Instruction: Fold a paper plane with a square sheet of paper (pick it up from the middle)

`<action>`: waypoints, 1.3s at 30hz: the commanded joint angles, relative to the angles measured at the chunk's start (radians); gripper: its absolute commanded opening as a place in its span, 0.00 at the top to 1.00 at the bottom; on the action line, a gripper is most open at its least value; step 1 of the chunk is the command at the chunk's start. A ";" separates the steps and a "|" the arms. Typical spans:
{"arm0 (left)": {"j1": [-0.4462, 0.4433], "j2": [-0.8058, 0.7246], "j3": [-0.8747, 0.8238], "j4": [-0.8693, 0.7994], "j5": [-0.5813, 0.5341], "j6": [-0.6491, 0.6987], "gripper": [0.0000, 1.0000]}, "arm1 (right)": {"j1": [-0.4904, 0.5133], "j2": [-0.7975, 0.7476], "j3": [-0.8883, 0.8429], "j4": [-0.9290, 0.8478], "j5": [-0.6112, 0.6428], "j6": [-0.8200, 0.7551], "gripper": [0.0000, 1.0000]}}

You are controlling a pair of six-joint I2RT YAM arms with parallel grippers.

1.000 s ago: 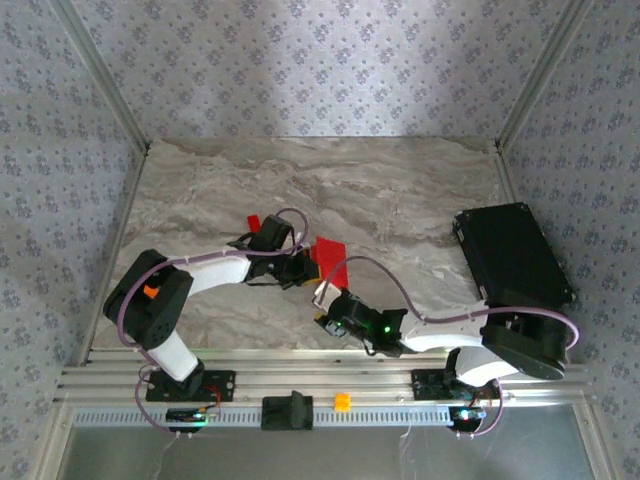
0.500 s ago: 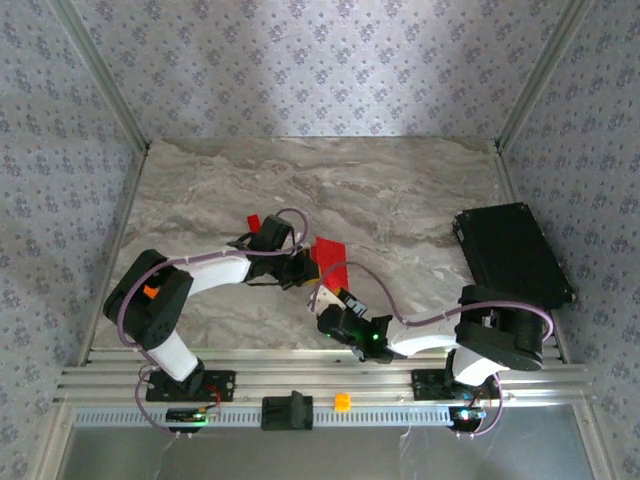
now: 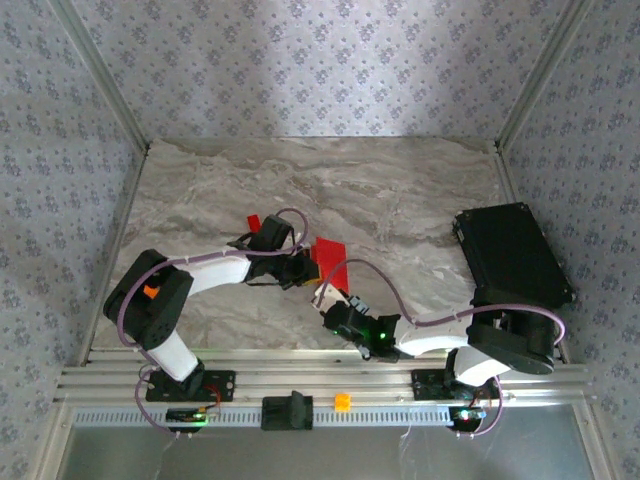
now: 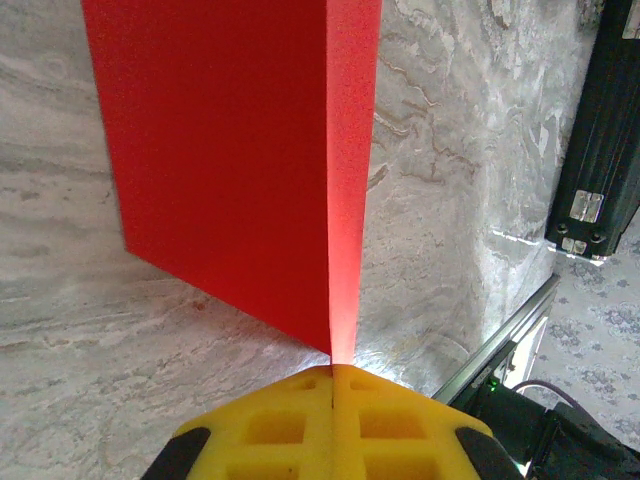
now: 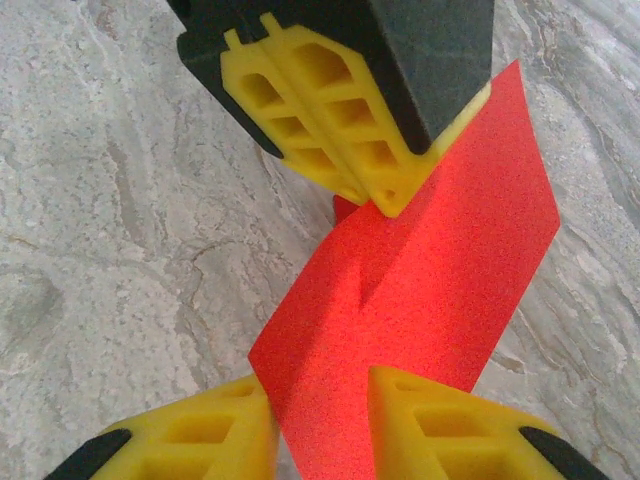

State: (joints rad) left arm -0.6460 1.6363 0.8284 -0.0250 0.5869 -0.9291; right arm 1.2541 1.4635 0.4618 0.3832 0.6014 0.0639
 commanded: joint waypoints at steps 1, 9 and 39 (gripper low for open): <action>0.001 0.000 0.015 0.005 0.004 0.003 0.99 | -0.010 -0.028 -0.014 0.033 -0.007 0.031 0.71; 0.000 0.002 0.015 0.010 0.004 0.003 0.99 | -0.016 -0.033 -0.015 0.037 -0.019 0.037 0.74; -0.006 0.011 0.019 0.001 -0.006 0.005 0.99 | -0.023 -0.042 -0.034 0.064 -0.029 0.056 0.84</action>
State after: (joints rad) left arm -0.6479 1.6390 0.8284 -0.0246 0.5831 -0.9291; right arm 1.2381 1.4433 0.4408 0.4274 0.5678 0.1001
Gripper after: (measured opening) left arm 0.048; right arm 0.158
